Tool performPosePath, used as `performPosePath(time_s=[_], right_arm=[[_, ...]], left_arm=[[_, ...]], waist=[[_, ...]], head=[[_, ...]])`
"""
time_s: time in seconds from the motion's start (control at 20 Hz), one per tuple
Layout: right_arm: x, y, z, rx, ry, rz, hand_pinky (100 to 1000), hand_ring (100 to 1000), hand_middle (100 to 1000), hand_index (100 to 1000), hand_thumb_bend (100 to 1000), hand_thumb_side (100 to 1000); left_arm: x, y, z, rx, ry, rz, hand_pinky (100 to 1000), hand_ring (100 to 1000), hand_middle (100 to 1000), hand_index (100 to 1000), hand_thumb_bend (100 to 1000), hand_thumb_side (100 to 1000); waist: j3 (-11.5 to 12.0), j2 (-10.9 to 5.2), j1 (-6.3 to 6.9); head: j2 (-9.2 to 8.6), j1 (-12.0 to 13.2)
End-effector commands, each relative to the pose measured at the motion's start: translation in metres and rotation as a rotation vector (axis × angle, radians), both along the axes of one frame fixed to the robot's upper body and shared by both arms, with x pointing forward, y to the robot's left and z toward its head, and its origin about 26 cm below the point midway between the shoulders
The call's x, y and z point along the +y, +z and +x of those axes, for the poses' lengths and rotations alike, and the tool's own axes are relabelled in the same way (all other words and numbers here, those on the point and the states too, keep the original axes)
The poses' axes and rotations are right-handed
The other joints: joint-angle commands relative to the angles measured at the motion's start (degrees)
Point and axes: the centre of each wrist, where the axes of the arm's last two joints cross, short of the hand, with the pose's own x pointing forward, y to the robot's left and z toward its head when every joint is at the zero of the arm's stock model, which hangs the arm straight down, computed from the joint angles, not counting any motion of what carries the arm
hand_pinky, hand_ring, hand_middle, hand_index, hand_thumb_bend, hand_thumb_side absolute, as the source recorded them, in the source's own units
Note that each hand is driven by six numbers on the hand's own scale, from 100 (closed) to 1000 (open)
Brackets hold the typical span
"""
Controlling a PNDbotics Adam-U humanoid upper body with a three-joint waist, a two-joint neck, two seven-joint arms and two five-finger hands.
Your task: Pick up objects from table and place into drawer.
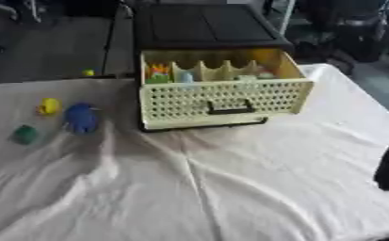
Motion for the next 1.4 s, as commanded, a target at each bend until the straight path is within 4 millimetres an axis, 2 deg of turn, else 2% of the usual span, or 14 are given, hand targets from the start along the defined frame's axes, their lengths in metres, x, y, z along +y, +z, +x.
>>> performPosePath(time_s=[0.05,0.35,0.75,1.0,1.4], right_arm=[[0.006,0.013,0.002,0.021,0.029,-0.14,475,507,567,729,100,1000],[0.016,0.026,0.008,0.057,0.036,-0.211,462,511,584,746,100,1000],[0.025,0.047,0.014,0.057,0.0,-0.191,424,492,589,774,100,1000],[0.029,0.048,0.016,0.093,-0.054,-0.19,410,472,605,830,100,1000],[0.035,0.054,0.019,0.164,-0.117,-0.144,380,433,631,851,100,1000]], left_arm=[[-0.002,0.002,-0.003,0.013,-0.011,-0.005,476,626,619,959,128,899],[-0.007,-0.005,-0.003,0.06,-0.031,-0.009,468,618,615,959,134,912],[-0.012,-0.011,-0.003,0.106,-0.051,-0.004,458,609,610,959,140,934],[-0.015,-0.014,-0.003,0.124,-0.055,-0.011,452,606,608,959,144,944],[-0.019,-0.015,-0.002,0.136,-0.061,-0.021,448,602,605,957,150,959]], waist=[[0.3,-0.75,-0.22],[1.7,-0.6,-1.0],[3.5,0.11,-2.01],[4.8,0.94,-2.65],[6.8,2.29,-3.47]], head=[[0.18,-1.5],[-0.08,-4.3],[-1.22,-6.8],[-2.05,-8.0],[-3.11,-10.5]])
